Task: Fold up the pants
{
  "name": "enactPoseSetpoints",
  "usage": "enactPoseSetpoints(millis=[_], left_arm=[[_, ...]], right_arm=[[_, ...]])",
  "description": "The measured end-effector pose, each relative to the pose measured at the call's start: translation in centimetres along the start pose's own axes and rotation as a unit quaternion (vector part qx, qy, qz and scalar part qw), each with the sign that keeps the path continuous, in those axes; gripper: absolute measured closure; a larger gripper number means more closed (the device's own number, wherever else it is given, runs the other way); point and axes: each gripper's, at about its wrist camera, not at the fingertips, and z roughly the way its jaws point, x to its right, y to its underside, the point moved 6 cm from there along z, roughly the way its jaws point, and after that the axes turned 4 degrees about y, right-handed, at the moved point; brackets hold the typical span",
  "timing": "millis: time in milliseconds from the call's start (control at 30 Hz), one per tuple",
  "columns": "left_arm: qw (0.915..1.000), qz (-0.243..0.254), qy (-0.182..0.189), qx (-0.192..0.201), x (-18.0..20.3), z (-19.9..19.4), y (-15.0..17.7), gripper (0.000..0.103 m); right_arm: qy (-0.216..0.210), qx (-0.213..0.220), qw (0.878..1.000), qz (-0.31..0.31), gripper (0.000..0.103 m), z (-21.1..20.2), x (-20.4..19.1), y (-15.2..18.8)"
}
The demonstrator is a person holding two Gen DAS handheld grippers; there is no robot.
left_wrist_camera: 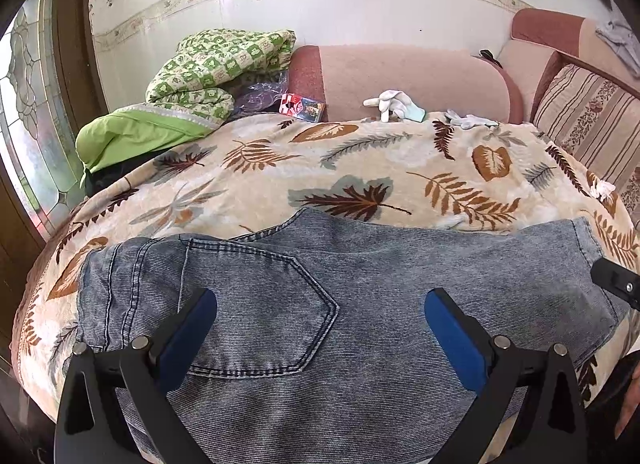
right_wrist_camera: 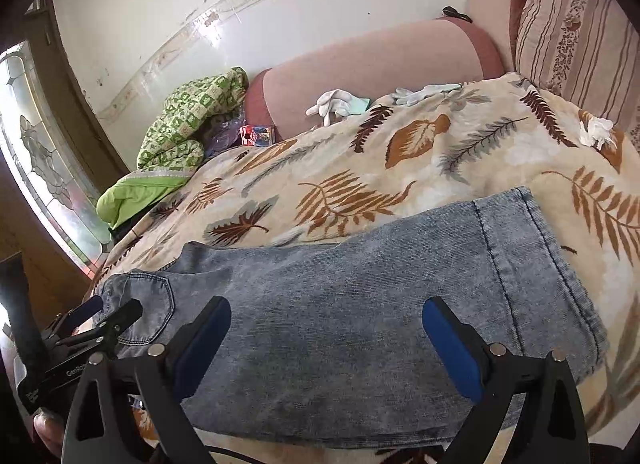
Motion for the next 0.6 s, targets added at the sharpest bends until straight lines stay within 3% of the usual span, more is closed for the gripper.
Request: enactPoseSetpoints(millis=[300,600], left_arm=[[0.9998,-0.011,0.016,0.008,0.0,-1.3,-0.4,0.0],[0.9996,-0.022,0.017,0.007,-0.6,-1.5,-0.6,0.0]], right_arm=[[0.015,-0.014,1.0,-0.003,0.005,-2.5,1.3,1.4],[-0.002,-0.042,0.997,0.058,0.005,-2.9,3.1,2.3]])
